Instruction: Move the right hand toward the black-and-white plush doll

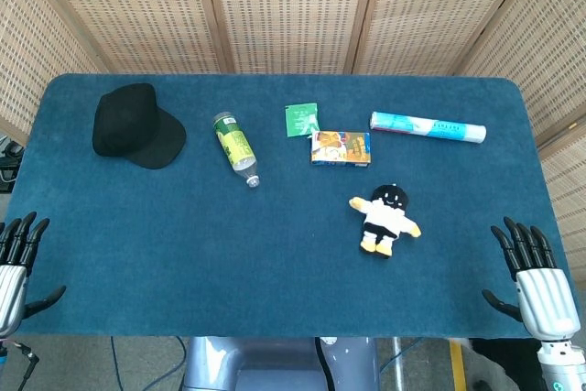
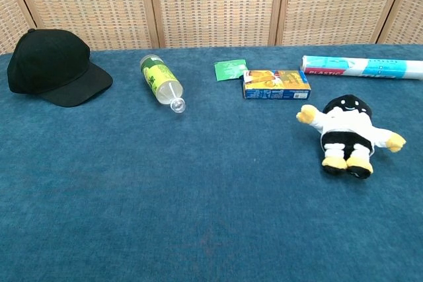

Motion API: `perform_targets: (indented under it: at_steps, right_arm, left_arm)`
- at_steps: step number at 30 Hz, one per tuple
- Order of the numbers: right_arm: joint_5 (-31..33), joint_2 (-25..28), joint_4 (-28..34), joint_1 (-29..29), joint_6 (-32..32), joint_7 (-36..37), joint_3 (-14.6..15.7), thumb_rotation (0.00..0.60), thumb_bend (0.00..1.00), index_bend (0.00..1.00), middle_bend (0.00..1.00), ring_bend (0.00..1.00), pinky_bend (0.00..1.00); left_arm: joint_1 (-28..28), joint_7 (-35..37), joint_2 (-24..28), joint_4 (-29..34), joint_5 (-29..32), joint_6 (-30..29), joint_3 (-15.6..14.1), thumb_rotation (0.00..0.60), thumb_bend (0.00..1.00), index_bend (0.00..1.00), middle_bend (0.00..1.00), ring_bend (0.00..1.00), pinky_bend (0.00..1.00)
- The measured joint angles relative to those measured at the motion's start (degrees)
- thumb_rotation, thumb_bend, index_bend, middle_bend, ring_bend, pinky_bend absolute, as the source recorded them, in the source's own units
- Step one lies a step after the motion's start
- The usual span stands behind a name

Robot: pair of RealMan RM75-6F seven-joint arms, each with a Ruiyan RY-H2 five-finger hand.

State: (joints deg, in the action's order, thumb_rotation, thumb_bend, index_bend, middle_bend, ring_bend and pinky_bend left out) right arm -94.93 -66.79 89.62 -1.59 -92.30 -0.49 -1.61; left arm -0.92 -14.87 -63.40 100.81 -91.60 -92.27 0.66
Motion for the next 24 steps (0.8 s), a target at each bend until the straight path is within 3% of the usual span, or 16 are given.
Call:
perform_targets:
  at_steps: [13,24]
  right_arm:
    - [1.2,-0.4,4.2,-2.1,3.4,-2.2,-1.0,0.6,0.27,0.24,0.0,0.0,0.03]
    - [11.9,-2.4,12.7,-7.2,13.1,-13.2,-4.8,0.6,0.32,0.25,0.0,0.0,0.03]
  left_arm:
    - [0.0,0.0,0.1,0.1,0.1,0.0,0.0,0.6,0.13,0.0,0.0,0.0,0.0]
    - [0.0,0.8,0.2,0.0,0.3,0.0,0.1,0.6,0.13,0.0,0.0,0.0,0.0]
